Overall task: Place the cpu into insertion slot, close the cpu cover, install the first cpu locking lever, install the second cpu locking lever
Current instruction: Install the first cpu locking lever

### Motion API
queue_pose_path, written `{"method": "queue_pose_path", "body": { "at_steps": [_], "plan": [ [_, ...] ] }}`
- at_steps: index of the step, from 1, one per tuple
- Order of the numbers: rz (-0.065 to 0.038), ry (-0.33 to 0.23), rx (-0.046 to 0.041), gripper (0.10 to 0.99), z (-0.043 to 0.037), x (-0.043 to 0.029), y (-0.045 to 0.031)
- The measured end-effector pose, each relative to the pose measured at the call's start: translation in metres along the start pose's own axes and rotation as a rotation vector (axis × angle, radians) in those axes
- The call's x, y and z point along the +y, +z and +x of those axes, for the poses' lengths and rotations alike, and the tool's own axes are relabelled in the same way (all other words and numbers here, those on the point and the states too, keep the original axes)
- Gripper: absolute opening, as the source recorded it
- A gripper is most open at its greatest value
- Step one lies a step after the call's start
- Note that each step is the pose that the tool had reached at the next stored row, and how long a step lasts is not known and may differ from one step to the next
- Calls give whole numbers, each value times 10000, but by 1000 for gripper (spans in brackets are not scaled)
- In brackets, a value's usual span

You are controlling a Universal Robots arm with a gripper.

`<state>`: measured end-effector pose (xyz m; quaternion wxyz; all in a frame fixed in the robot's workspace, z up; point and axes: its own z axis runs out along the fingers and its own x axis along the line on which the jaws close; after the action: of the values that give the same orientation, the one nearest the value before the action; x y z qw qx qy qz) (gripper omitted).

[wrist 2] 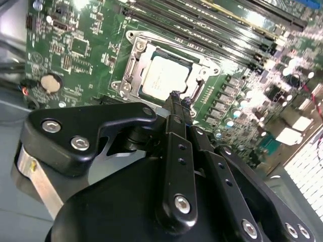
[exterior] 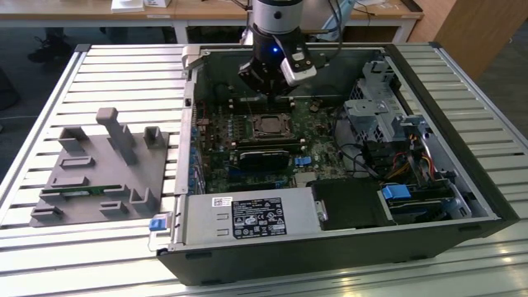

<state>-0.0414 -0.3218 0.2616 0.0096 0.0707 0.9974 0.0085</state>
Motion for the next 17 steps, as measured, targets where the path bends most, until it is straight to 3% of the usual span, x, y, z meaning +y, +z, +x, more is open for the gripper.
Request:
{"method": "queue_pose_path", "body": {
  "at_steps": [3,14,17],
  "plan": [
    [-6,-314,6,106,0,0,0],
    [-7,-360,6,106,22,-3,0],
    [-11,-607,11,106,34,-5,0]
  ]
}}
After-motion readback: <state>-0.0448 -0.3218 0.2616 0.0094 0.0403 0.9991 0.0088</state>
